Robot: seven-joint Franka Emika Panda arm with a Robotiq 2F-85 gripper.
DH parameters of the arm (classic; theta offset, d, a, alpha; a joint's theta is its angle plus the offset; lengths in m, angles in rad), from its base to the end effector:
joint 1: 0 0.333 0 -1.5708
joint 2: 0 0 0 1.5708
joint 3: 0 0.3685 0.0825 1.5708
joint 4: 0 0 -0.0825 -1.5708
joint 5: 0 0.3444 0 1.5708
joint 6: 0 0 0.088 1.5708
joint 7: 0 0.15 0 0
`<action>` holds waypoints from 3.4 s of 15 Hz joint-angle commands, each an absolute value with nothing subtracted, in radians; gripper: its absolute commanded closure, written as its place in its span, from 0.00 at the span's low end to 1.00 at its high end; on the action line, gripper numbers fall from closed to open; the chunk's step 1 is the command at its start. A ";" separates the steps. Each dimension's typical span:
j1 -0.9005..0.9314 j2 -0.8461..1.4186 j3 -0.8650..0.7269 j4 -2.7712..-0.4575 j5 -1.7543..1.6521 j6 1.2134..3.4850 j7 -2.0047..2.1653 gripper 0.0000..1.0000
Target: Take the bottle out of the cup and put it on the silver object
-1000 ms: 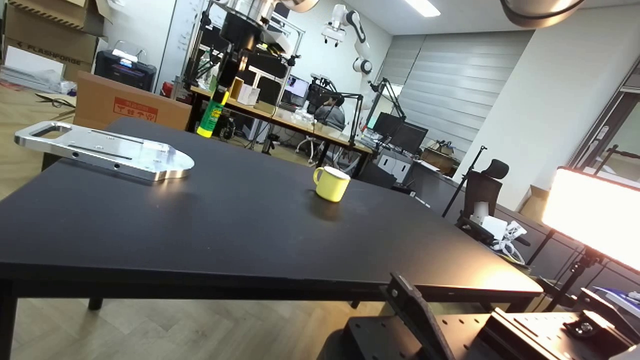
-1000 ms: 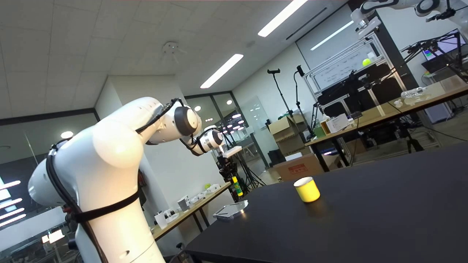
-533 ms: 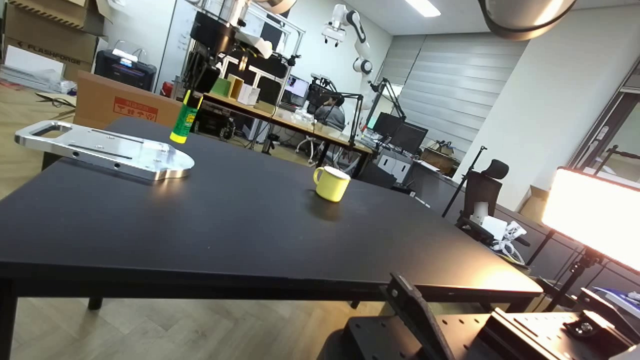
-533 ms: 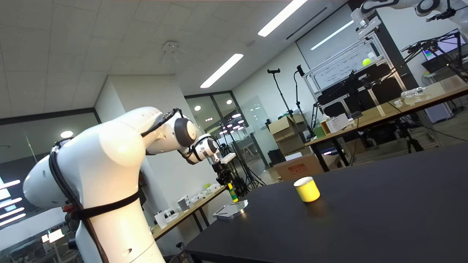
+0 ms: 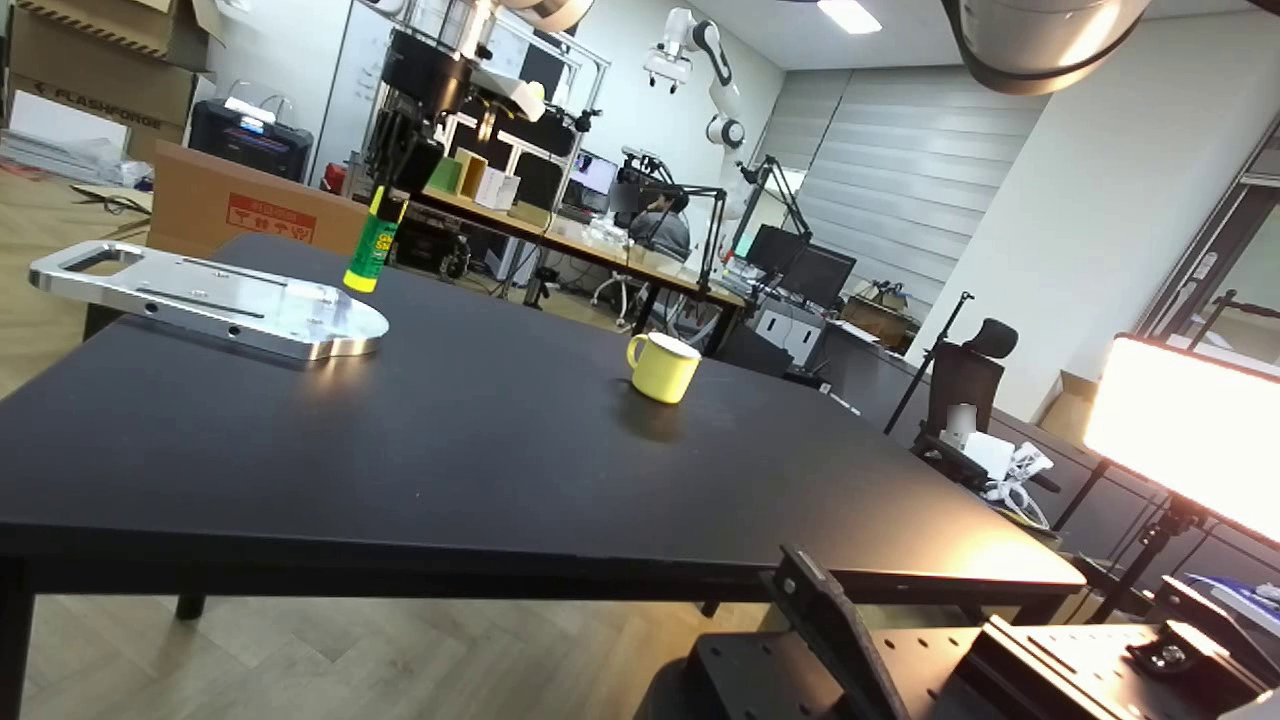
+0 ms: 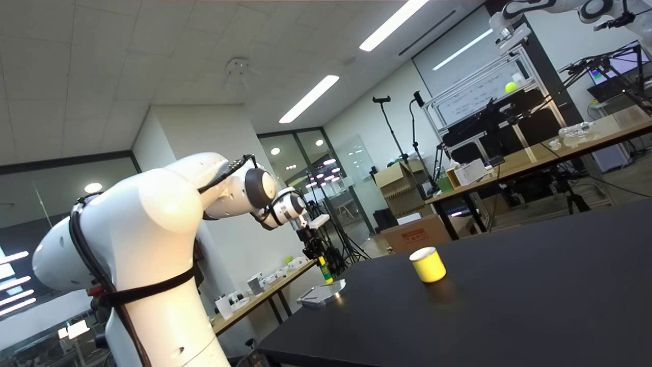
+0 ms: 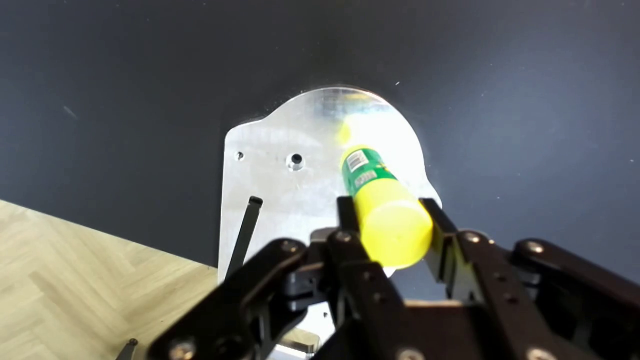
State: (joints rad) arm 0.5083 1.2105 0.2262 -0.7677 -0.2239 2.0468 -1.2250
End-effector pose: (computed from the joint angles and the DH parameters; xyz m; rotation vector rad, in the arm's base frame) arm 0.6789 0.4655 0.1894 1.8142 2.5380 0.1320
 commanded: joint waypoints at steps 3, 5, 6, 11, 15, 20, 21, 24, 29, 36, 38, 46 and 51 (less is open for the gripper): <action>0.509 1.217 0.224 -0.757 -0.225 2.045 -1.228 0.91; 0.507 1.229 0.221 -0.736 -0.229 2.037 -1.247 0.91; 0.509 1.231 0.216 -0.731 -0.235 2.038 -1.253 0.91; 0.512 1.244 0.195 -0.703 -0.245 2.029 -1.286 0.91; 0.528 1.280 0.173 -0.654 -0.249 2.027 -1.338 0.91; 0.554 1.322 0.150 -0.604 -0.263 2.034 -1.404 0.91; 0.559 1.330 0.147 -0.593 -0.264 2.033 -1.415 0.91; 0.568 1.353 0.144 -0.561 -0.259 2.034 -1.454 0.91; 0.574 1.386 0.146 -0.517 -0.240 2.017 -1.503 0.91; 0.578 1.425 0.144 -0.466 -0.227 2.002 -1.541 0.91; 0.580 1.435 0.143 -0.449 -0.223 1.994 -1.548 0.91; 0.584 1.458 0.137 -0.396 -0.195 1.971 -1.549 0.14; 0.598 1.452 0.119 -0.366 -0.196 1.967 -1.536 0.00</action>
